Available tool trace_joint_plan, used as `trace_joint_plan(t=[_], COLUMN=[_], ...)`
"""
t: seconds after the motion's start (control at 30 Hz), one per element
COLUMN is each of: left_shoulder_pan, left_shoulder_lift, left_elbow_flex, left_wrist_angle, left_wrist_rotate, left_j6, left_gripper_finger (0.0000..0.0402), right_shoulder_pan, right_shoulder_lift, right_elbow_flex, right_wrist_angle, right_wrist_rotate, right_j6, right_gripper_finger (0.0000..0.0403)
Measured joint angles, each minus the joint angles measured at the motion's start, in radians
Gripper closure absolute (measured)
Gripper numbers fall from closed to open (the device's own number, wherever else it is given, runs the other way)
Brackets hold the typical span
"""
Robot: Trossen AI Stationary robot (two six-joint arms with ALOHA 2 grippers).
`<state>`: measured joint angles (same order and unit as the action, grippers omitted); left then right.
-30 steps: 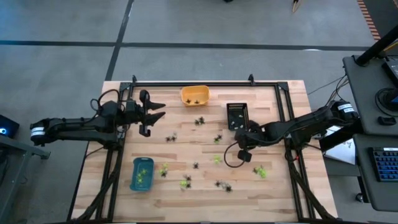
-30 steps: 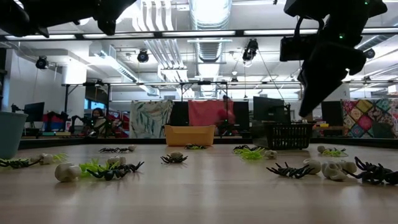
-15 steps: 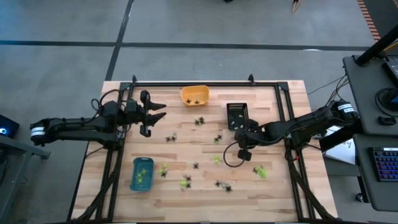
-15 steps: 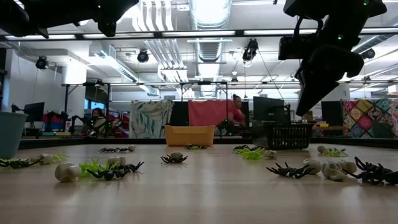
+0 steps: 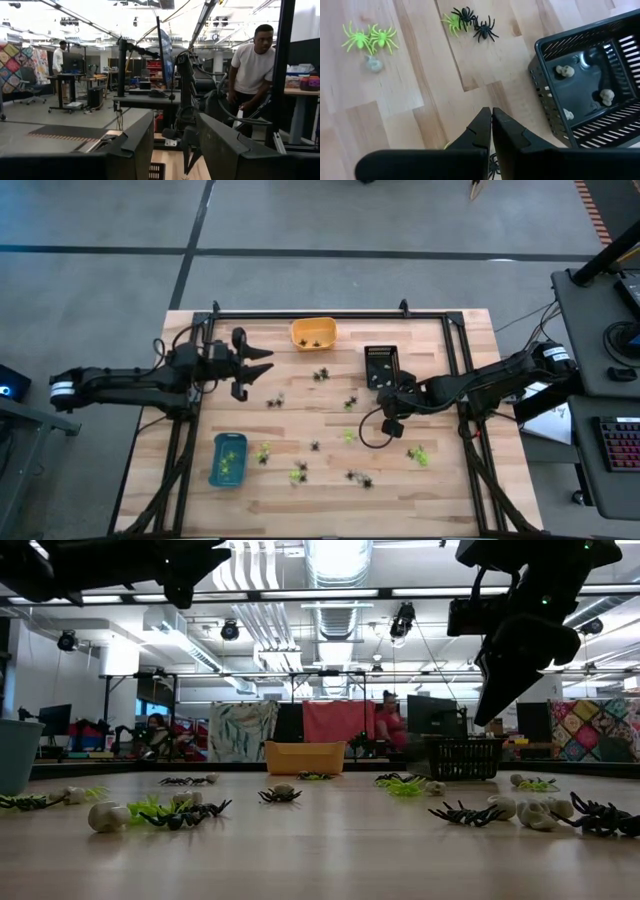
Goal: Sort Halloween decoration
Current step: Put the black spider toy into the yellow bin
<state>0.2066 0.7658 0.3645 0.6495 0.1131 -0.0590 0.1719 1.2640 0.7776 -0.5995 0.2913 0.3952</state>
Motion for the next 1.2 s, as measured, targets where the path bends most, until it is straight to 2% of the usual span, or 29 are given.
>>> trace_joint_plan(t=[0.57,0.63,0.8,0.97,1.13,1.2], left_shoulder_pan=[0.000,0.000,0.000,0.000,0.000,0.000], left_shoulder_lift=[0.058,0.058,0.057,0.057,0.059,0.058], left_elbow_flex=[0.000,0.000,0.000,0.000,0.000,0.000], left_wrist_angle=[0.002,0.004,0.006,0.007,0.009,0.017], left_wrist_rotate=[0.001,0.001,0.001,0.001,0.001,0.001], left_j6=[-0.003,-0.011,-0.030,-0.029,-0.029,-0.031], left_gripper_finger=[0.0269,0.0269,0.0269,0.0269,0.0269,0.0269], right_shoulder_pan=[0.000,0.000,-0.022,-0.019,-0.020,-0.020], right_shoulder_lift=[0.000,0.000,-0.002,0.008,0.022,0.026], right_elbow_flex=[0.001,0.020,0.065,0.065,0.064,0.064], right_wrist_angle=[-0.008,-0.074,-0.325,-0.329,-0.329,-0.328], right_wrist_rotate=[-0.012,-0.068,-0.151,-0.162,-0.164,-0.196], right_j6=[0.011,0.061,0.314,0.417,0.459,0.464], right_gripper_finger=[0.0394,0.0394,0.0394,0.0394,0.0389,0.0382])
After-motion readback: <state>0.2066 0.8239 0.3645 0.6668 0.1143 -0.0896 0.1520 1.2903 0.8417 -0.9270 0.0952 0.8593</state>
